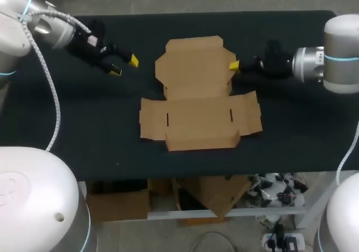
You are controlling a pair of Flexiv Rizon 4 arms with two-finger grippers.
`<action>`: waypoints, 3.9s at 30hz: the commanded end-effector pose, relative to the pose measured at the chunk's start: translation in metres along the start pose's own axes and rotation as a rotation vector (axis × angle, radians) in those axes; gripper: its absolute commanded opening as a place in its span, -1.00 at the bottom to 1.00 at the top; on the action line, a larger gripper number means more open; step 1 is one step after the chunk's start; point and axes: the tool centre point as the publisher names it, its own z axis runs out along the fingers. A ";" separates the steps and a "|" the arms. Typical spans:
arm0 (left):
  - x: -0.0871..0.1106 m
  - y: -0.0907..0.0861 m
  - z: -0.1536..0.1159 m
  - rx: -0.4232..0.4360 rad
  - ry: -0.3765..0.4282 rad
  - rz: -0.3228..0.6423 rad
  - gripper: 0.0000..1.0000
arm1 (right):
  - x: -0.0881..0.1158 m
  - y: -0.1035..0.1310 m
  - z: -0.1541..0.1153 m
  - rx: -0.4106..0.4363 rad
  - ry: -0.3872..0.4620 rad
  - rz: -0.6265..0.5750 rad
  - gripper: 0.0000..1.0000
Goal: Assemble the packaging by folding the flat box into shape, placing the metal phone stand inside, and closing the box properly
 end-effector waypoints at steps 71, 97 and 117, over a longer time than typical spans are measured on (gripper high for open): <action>0.036 -0.044 0.024 0.387 0.267 0.368 1.00 | 0.083 0.033 -0.035 -0.138 0.191 -0.289 -1.00; 0.086 -0.049 0.038 0.384 0.411 0.531 0.00 | 0.094 0.032 -0.030 -0.167 0.238 -0.317 -1.00; 0.100 -0.055 0.049 0.380 0.531 0.555 -0.04 | 0.097 0.032 -0.028 -0.178 0.261 -0.327 -1.00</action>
